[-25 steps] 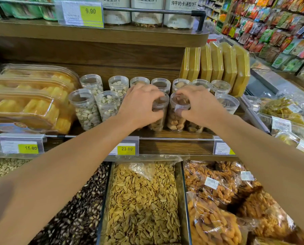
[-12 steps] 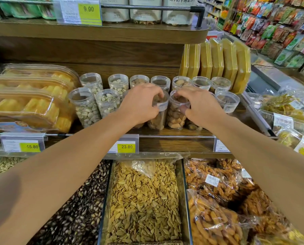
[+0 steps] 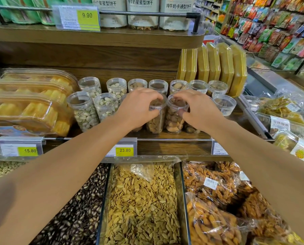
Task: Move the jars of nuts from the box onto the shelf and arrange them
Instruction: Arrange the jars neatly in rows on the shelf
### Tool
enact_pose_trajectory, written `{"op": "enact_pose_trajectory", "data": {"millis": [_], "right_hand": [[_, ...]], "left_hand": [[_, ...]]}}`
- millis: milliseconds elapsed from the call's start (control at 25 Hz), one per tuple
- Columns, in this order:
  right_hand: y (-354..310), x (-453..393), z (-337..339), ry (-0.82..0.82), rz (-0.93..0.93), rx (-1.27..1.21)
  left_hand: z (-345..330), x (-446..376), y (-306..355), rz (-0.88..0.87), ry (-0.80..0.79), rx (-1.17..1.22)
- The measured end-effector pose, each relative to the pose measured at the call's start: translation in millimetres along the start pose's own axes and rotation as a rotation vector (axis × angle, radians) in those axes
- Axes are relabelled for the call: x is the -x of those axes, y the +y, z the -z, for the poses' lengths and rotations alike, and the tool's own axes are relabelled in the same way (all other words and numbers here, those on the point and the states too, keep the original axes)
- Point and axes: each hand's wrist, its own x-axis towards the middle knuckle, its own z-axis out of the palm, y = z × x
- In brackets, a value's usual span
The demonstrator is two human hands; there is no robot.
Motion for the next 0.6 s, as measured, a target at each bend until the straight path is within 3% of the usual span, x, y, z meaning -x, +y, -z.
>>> {"op": "enact_pose_trajectory", "data": {"millis": [400,600], "right_hand": [[0.9,-2.7,7.0,-0.04,0.011,-0.006],[14.8,-54.8,27.2,0.032,-0.115,0.057]], "left_hand": [[2.1,-2.8,4.8,0.014,0.018,-0.049],[15.5,-42.1,-5.2,0.103,0.055,0.004]]}}
